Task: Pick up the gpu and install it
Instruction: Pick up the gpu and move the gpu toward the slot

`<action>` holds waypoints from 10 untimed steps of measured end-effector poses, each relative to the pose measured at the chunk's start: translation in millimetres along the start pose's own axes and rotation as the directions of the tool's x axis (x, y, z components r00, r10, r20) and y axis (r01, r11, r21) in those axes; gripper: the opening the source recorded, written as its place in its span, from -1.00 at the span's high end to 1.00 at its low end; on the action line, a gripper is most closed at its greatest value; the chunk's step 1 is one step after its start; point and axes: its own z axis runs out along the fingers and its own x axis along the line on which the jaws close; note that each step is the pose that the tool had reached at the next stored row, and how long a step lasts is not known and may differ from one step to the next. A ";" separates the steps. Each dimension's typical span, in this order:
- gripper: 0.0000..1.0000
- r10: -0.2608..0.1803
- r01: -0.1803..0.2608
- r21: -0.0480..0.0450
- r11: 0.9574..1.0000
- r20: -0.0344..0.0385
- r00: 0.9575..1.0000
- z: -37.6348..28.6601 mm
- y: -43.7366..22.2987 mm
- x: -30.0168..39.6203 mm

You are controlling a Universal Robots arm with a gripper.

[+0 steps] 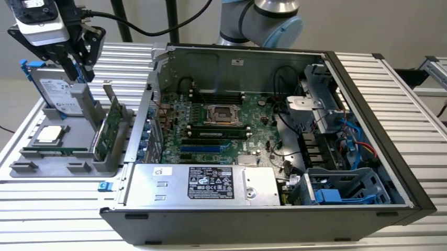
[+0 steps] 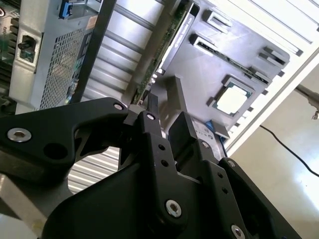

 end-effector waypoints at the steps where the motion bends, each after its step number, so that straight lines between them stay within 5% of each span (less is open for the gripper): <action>1: -1.00 0.000 0.000 0.000 1.000 0.000 1.000 0.3 0.0 0.0; 10: -1.00 0.000 0.000 0.000 1.000 0.000 1.000 3.2 -0.2 0.0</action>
